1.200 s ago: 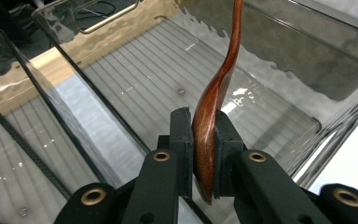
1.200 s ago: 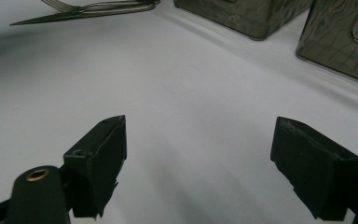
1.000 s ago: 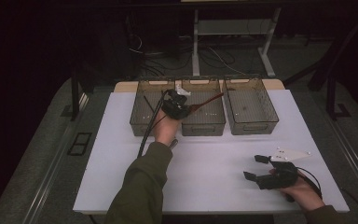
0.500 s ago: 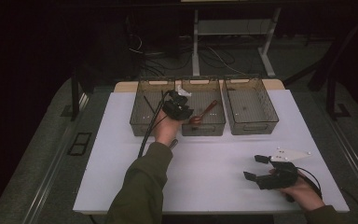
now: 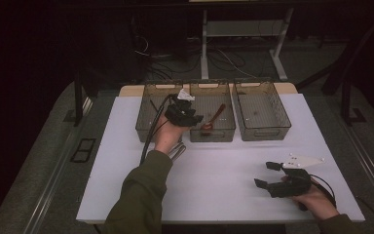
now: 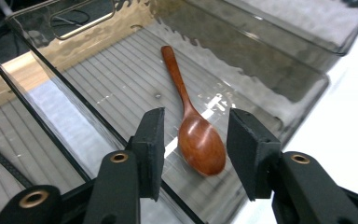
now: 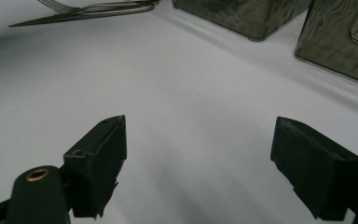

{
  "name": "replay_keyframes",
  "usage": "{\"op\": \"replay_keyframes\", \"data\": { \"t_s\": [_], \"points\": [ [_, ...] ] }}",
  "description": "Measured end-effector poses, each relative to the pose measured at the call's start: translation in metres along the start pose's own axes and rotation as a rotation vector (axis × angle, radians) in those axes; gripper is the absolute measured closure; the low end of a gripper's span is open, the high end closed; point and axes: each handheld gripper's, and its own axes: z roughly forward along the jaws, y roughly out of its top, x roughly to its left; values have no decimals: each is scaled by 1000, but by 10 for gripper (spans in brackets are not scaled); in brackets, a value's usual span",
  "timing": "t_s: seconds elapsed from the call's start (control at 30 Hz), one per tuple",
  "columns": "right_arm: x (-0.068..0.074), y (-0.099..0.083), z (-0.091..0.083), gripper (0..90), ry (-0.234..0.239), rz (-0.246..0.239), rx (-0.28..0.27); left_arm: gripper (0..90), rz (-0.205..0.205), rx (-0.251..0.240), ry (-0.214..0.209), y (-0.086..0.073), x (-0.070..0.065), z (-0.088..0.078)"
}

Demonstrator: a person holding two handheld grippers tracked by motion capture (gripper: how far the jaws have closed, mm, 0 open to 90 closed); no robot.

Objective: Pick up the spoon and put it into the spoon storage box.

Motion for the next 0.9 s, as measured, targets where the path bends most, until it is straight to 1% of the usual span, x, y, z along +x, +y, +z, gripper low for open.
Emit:
{"op": "replay_keyframes", "data": {
  "t_s": [0.07, 0.13, 0.2, 0.23, 0.27, 0.33, 0.43, 0.53, 0.57, 0.6, 0.67, 0.83, 0.9],
  "points": [
    [0, 0, 0, 177, -1, -2, -1, 529, -2, -14, -16, -2, -1, -4],
    [0, 1, 1, 177, -1, -1, -1, 510, 6, -20, -25, -4, -3, -9],
    [0, 1, 1, 177, -2, -2, 0, 488, 2, -37, -37, -7, -6, -14],
    [0, 2, 2, 177, -1, 0, -1, 480, 11, -39, -42, -8, -7, -17],
    [1, 2, 2, 177, -1, 0, 3, 469, 17, -39, -44, -9, -8, -19],
    [1, 1, 1, 177, 1, -3, 3, 455, 13, -58, -49, -12, -12, -24],
    [1, 2, 1, 177, 0, -1, -2, 437, 25, -67, -64, -16, -16, -31],
    [1, 1, 0, 177, 0, -1, -2, 418, 26, -91, -74, -22, -22, -37],
    [1, 1, 0, 177, -1, 0, -1, 412, 35, -83, -78, -24, -22, -39],
    [1, 1, 0, 177, -1, 1, 0, 408, 40, -86, -80, -26, -23, -40],
    [1, 1, 0, 177, -2, 2, -1, 400, 28, -95, -81, -30, -26, -43],
    [1, 1, 0, 177, -2, 0, 0, 388, 28, -110, -90, -42, -29, -50],
    [1, 0, 0, 177, -1, -3, 2, 382, 20, -116, -95, -47, -30, -53]
  ]
}}
